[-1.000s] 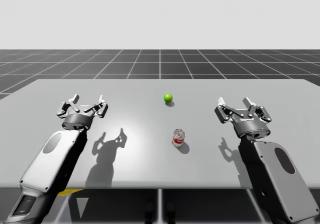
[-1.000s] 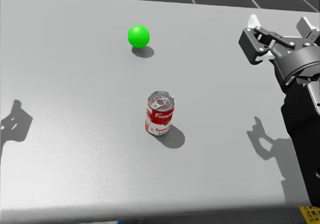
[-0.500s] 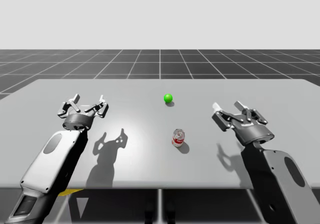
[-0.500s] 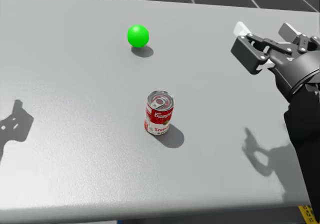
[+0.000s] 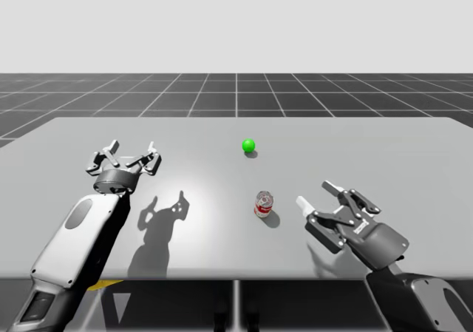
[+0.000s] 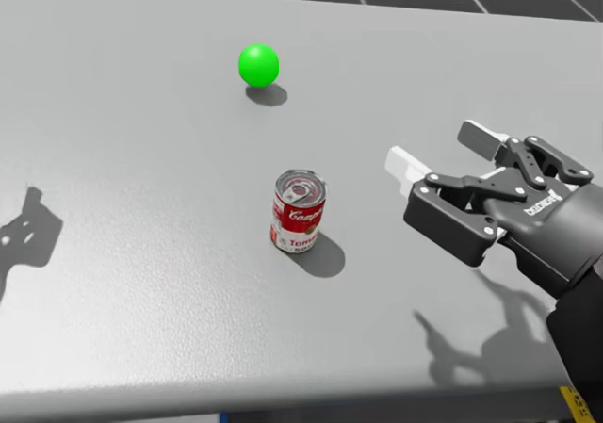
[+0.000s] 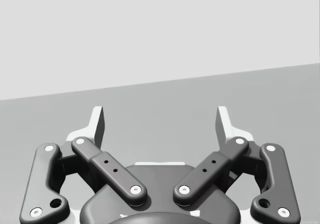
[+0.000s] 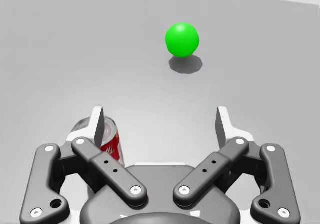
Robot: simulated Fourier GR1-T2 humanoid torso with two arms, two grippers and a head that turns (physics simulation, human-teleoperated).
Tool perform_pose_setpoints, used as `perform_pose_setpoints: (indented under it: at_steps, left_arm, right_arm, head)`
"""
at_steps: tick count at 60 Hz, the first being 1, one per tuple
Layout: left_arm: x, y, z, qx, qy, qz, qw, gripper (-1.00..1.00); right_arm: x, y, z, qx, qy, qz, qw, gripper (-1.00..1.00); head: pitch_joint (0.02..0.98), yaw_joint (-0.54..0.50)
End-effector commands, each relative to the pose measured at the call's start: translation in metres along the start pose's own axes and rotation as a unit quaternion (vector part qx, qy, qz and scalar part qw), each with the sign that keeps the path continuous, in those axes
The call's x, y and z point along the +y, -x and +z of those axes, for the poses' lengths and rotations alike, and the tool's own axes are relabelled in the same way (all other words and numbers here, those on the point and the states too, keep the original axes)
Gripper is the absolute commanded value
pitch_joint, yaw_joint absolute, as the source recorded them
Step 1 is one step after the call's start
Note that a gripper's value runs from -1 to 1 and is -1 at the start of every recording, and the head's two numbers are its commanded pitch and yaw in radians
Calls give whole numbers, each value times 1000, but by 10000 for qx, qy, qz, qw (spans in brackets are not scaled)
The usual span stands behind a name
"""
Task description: Watch the red light. When it turns green, pick up the object.
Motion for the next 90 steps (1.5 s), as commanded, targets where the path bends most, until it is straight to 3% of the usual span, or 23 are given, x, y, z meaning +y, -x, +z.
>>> perform_pose_setpoints:
  at_steps: [1,17,25,31,55,66,90]
  left_arm:
    - [-2,1,0,5,19,-3,10000,-1000]
    - [-4,2,0,13,25,-10,10000,-1000]
    - [-4,2,0,12,29,-7,10000,-1000]
    - [-4,1,1,11,32,-7,10000,-1000]
    - [-4,1,1,5,46,-18,10000,-1000]
    - [-3,1,0,-1,39,-13,10000,-1000]
    - [-4,1,0,-17,40,-45,10000,-1000]
  right_arm:
    - [21,27,4,296,-376,40,9988,-1000]
    - [32,52,-14,514,-490,132,9974,-1000]
    - [41,61,-24,627,-532,295,9962,-1000]
    - [46,66,-31,666,-568,330,9956,-1000]
    - [49,76,-61,1061,-438,286,9930,-1000]
    - [53,79,-75,1113,-487,388,9918,-1000]
    - [57,79,-97,1259,-516,363,9900,-1000]
  head:
    - [843,-162]
    - [847,-160]
    - [851,-159]
    - [852,-157]
    - [859,-147]
    - [861,-144]
    - [849,-140]
